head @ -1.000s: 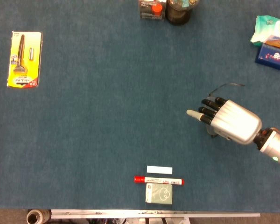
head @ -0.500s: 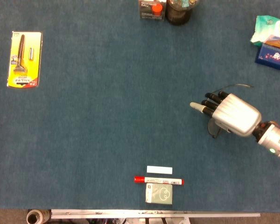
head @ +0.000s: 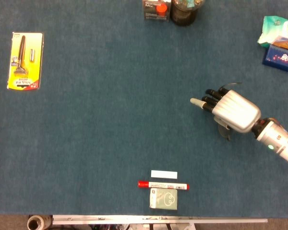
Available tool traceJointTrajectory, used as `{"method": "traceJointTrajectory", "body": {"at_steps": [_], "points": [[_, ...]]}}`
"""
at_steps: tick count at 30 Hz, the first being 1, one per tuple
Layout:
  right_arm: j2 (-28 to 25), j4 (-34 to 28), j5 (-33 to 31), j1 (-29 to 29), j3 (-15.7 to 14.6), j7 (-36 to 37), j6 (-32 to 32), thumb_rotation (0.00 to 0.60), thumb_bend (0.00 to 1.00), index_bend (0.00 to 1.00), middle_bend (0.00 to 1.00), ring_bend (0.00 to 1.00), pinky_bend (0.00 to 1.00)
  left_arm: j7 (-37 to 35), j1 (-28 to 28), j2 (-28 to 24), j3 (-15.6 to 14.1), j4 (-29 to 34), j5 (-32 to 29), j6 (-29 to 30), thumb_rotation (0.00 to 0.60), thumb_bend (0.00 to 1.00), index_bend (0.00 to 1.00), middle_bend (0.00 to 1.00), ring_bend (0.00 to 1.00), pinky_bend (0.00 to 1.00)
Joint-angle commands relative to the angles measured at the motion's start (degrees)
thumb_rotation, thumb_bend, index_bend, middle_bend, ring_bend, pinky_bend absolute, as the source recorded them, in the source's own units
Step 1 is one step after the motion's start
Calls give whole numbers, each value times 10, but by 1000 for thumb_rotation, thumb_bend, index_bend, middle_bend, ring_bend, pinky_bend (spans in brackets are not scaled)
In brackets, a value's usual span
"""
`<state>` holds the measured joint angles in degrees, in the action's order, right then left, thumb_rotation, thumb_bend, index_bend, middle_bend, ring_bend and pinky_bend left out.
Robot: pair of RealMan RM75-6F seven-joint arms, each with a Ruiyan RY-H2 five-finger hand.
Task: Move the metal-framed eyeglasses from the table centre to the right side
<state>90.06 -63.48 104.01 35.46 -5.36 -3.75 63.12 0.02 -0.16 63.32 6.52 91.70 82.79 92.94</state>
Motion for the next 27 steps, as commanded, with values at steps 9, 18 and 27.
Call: {"method": "traceJointTrajectory", "body": {"at_steps": [9,18,27], "points": [[35,53,-5,6,-10,21,-5,600,406,145,335,212,400,-3,1,-2,0,1,0,1,600,271,496,446,354,441],[36,56,-5,7,-17,25,3,600,425,145,335,213,400,-2,1,-3,-1,3,-1,-1,600,271,497,446,354,441],[-23,-41,9,8,-14,17,50,600,425,145,335,213,400,-7,5,-7,2,6,-6,4,600,271,499,446,354,442]]}}
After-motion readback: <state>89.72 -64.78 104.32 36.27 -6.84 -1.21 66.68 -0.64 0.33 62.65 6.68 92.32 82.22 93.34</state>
